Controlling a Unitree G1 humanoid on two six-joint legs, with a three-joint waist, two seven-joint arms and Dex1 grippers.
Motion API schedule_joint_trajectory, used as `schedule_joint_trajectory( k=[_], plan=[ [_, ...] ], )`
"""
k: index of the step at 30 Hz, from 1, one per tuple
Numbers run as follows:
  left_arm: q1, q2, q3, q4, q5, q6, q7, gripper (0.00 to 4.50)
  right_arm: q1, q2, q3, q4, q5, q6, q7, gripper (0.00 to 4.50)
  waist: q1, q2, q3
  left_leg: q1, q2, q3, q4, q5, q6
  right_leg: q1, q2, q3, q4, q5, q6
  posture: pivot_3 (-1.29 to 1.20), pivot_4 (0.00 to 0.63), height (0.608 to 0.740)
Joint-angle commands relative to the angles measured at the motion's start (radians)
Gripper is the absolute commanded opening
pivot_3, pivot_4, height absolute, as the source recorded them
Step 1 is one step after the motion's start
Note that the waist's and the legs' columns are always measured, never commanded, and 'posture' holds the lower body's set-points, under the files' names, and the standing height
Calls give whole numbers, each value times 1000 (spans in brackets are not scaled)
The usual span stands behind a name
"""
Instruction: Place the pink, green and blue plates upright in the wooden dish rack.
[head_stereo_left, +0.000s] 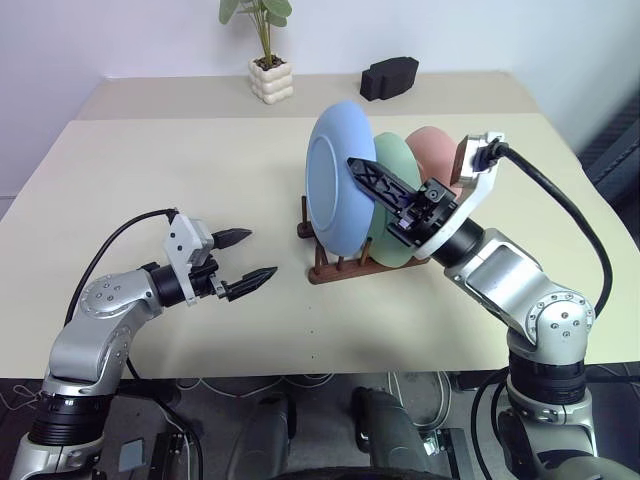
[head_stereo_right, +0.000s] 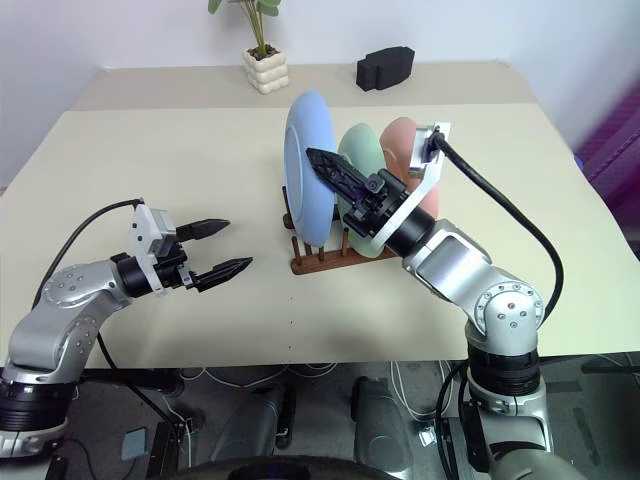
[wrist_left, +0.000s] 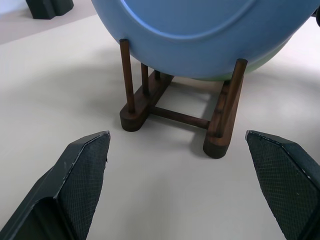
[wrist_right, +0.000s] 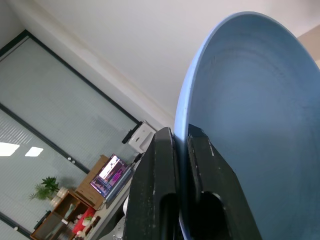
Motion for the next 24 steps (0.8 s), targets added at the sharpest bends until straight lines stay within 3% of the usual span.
schedule_joint_trajectory(
  k=[1,7,15,21,24],
  plan=[
    [-3,3,7,-14,3,-25,-3,4500,-5,9,2,-41,12,-13,12,1498,0,0,0,0,0,0,0,0,0,0,0,0,0,0,0,0,150,739],
    [-3,1,5,-11,5,-29,-5,4500,-8,2,3,-45,-4,-17,14,4452,0,0,0,0,0,0,0,0,0,0,0,0,0,0,0,0,150,739],
    [-5,-1,0,-7,4,-30,-8,4500,-33,-53,2,-75,-92,-1,76,4452,0,0,0,0,0,0,0,0,0,0,0,0,0,0,0,0,150,739],
    [-7,-6,-8,-7,5,-34,-7,4500,-99,-175,-23,-121,-195,19,219,4452,2,0,0,-1,0,0,0,0,0,-1,0,0,-1,0,0,0,150,739],
    [-9,-12,-15,-6,7,-38,-4,4500,-115,-275,-69,-130,-345,-14,328,4452,3,0,0,-2,0,0,0,0,0,-1,0,0,-1,0,0,0,150,739]
  ],
)
